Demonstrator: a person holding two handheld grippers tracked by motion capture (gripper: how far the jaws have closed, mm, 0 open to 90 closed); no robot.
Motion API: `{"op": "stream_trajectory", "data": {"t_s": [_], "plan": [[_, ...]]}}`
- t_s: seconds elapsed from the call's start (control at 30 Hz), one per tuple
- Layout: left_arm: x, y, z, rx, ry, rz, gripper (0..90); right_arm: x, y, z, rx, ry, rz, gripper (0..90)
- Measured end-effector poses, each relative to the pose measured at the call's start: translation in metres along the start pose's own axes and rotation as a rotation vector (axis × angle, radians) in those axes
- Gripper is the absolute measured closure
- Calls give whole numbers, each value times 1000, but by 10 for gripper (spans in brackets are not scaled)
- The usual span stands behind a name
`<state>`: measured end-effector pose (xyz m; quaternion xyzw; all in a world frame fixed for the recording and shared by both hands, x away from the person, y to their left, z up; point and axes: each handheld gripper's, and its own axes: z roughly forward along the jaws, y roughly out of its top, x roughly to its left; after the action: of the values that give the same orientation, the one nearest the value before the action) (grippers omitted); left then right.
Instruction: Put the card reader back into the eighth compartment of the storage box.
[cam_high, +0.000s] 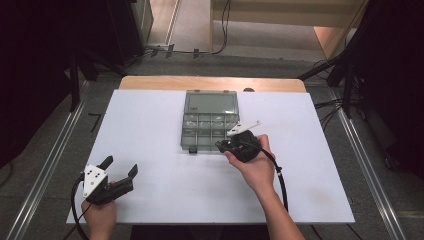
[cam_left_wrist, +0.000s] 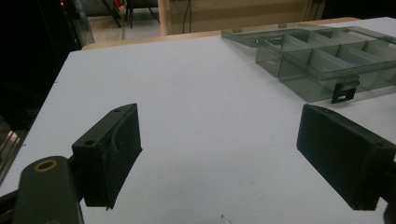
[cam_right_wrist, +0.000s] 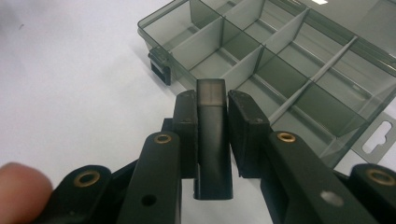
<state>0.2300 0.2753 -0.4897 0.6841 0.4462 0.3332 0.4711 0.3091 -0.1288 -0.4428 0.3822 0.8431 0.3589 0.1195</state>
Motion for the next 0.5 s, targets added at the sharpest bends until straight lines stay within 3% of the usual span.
{"op": "stream_trajectory", "data": {"t_s": [0.5], "plan": [[0,0,0,0,0,-2,142,-9,-3,-5,-3,-17,18,718]]}}
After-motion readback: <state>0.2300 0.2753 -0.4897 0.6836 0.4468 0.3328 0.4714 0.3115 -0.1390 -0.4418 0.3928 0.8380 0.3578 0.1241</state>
